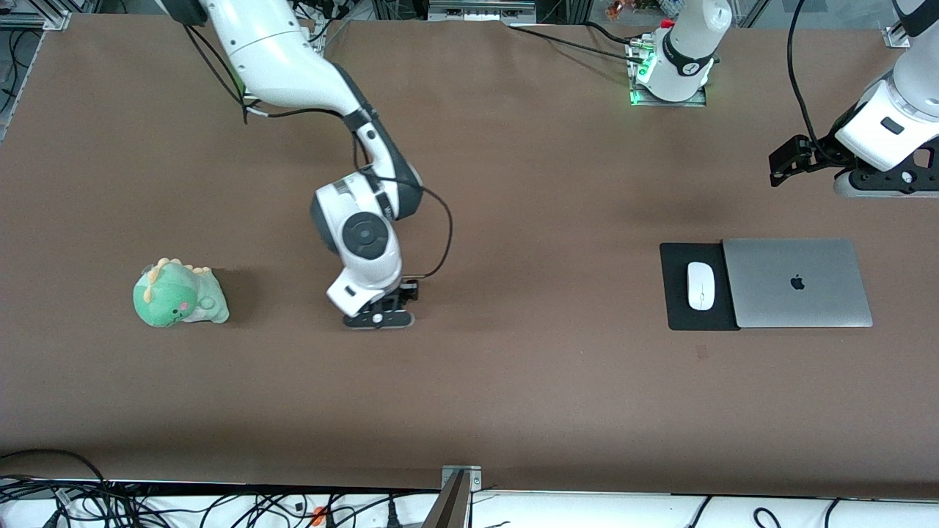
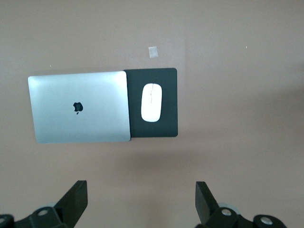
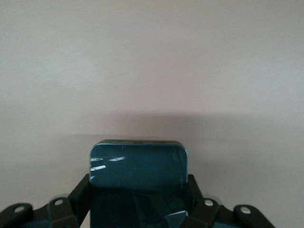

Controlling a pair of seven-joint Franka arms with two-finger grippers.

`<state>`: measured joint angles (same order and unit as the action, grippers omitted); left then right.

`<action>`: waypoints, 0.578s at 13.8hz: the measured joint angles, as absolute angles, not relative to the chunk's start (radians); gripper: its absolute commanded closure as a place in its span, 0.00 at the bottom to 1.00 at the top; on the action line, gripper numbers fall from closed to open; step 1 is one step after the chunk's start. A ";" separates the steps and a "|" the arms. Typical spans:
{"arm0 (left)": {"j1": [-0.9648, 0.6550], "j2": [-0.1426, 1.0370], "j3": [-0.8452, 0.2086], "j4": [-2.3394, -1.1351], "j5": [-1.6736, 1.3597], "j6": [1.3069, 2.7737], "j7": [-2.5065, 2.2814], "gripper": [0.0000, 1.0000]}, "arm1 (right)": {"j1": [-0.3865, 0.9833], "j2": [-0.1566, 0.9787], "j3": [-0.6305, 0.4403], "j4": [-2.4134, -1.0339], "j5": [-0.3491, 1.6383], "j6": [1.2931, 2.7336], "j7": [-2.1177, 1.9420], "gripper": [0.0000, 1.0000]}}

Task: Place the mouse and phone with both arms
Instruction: 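Carry the black phone with the right gripper beside the green plush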

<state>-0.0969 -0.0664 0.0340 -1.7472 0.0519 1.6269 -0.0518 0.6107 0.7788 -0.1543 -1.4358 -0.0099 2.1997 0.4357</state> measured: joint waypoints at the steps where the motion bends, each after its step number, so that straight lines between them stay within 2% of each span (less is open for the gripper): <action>1: -0.098 -0.066 0.034 -1.747 0.053 1.623 -0.052 0.00 | 0.578 0.763 -0.155 -1.456 -0.007 2.200 0.401 0.78; 4: -0.098 -0.064 0.035 -1.746 0.054 1.622 -0.052 0.00 | 0.490 0.705 -0.156 -1.548 -0.004 2.236 0.323 0.78; 8: -0.096 -0.062 0.047 -1.744 0.055 1.622 -0.051 0.00 | 0.414 0.632 -0.156 -1.801 -0.003 2.493 0.236 0.78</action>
<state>-0.0959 -0.0621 0.0469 -1.7440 0.0548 1.6224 -0.0505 0.4142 0.6320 -0.1557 -1.8012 -0.0033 2.4928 0.2358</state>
